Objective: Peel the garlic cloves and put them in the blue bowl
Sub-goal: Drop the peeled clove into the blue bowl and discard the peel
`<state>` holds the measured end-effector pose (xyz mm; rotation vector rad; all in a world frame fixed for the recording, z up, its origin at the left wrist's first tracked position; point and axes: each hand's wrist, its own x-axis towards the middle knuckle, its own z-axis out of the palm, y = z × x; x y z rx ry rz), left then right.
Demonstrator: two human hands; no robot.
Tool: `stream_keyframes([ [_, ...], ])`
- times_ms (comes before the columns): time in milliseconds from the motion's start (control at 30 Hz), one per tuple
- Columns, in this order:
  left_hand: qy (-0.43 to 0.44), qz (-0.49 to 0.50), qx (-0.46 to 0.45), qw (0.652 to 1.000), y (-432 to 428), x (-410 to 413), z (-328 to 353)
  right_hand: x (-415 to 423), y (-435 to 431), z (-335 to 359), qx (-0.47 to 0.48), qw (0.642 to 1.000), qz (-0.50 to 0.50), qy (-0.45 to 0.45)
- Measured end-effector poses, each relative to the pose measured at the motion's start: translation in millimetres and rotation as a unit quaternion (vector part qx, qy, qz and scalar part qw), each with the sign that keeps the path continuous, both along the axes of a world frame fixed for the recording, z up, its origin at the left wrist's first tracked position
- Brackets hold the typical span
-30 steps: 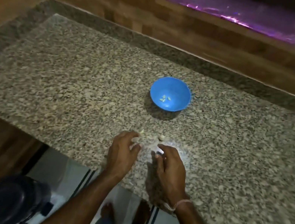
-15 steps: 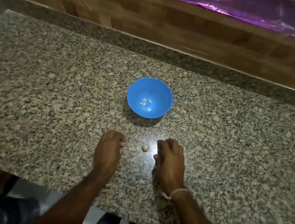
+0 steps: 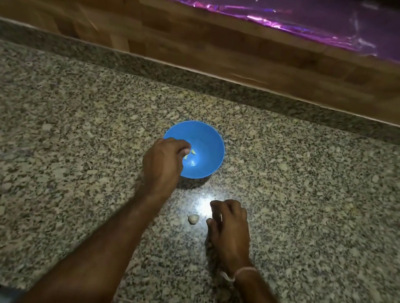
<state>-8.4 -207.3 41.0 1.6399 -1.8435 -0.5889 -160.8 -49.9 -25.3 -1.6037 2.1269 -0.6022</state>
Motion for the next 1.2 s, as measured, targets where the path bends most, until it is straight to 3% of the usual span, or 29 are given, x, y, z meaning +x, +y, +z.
stream_keyframes([
  [100, -0.008, -0.017, -0.003, 1.0, -2.1, 5.2, -0.9, -0.9, 1.7, -4.4, -0.04, 0.996, -0.009, -0.074],
  [233, 0.056, -0.043, -0.056, 0.996, 49.6, 24.8, -10.9, 12.7, 6.5, -0.5, -0.063, 0.984, 0.023, -0.167],
  [367, 0.085, -0.084, 0.093, 0.988, 111.2, 29.1, -56.0, 28.8, 6.6, -4.9, -0.033, 0.991, 0.067, -0.111],
  [533, 0.151, -0.046, 0.207, 0.965, 131.7, 13.8, -66.9, 34.1, 10.4, 0.6, -0.059, 0.992, 0.02, -0.109],
  [700, 0.316, 0.023, 0.356, 0.879, 132.6, 11.8, -50.6, 28.3, 18.7, 19.5, -0.063, 0.963, -0.015, -0.26],
  [867, 0.543, 0.08, 0.45, 0.704, 141.0, 7.2, -21.8, 16.8, 26.4, 38.5, -0.054, 0.912, -0.042, -0.405],
  [933, 0.577, 0.091, 0.465, 0.665, 144.9, 4.0, -14.2, 10.6, 29.3, 44.1, -0.072, 0.91, -0.028, -0.408],
  [1000, 0.583, 0.085, 0.464, 0.662, 150.5, -0.5, -7.9, 7.0, 31.6, 50.7, -0.086, 0.912, -0.018, -0.402],
  [1200, 0.571, 0.04, 0.43, 0.698, 165.2, -1.0, 4.0, 1.3, 38.2, 61.4, -0.098, 0.919, 0.007, -0.381],
])
